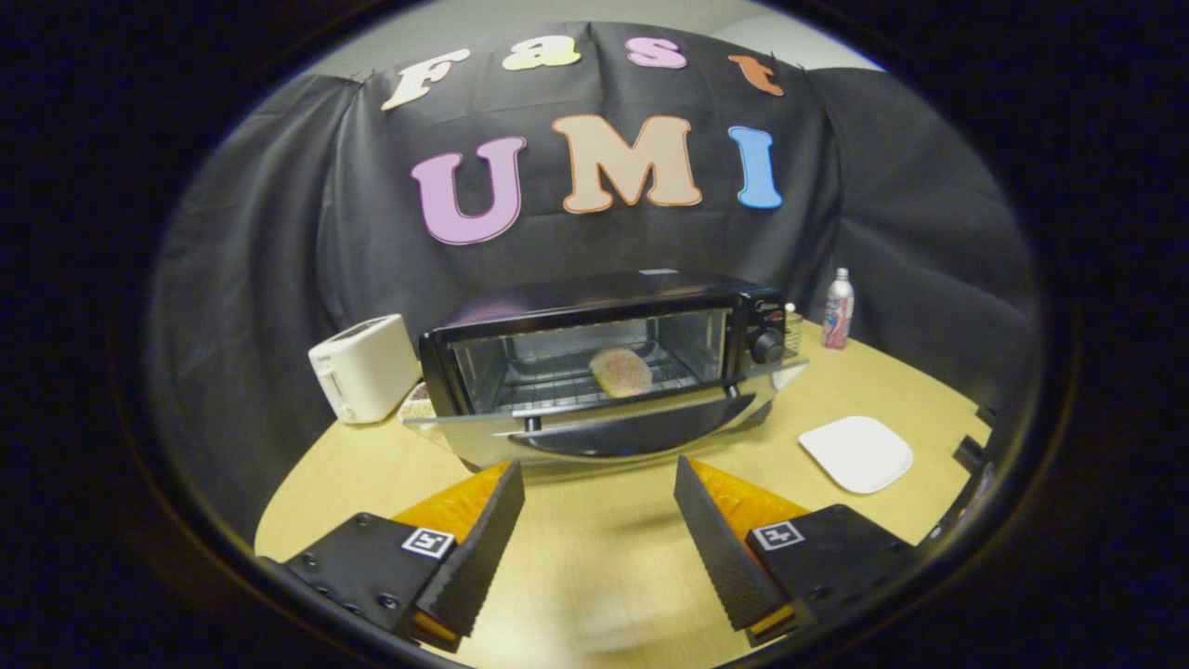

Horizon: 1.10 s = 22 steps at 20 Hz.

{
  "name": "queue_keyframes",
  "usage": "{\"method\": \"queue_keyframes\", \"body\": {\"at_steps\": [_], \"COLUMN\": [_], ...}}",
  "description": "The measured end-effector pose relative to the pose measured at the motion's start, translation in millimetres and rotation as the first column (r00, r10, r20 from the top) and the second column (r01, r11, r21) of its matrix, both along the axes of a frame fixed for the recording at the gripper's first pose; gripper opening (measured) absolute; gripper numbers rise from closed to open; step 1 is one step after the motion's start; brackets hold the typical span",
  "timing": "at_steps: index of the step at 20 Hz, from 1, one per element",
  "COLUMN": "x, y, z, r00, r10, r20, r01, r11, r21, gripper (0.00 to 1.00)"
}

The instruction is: Open the toaster oven, put the food inside, and close the toaster oven door.

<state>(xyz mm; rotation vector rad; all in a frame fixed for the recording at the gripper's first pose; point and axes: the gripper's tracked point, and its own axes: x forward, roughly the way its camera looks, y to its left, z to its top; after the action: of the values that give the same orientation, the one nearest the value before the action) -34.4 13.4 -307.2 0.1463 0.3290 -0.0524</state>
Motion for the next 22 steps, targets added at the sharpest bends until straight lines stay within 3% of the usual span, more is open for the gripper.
{"method": "queue_keyframes", "body": {"at_steps": [9,22], "x": [33.8,6.6], "y": [-17.2,-29.6], "z": [44.4,155.2], "r00": [0.992,0.938], "r10": [0.033,0.039], "r20": [0.123,0.345], "r01": [-0.029,-0.016], "r11": [0.999,0.997], "r21": [-0.028,-0.07], "gripper": [0.98,0.98]}}
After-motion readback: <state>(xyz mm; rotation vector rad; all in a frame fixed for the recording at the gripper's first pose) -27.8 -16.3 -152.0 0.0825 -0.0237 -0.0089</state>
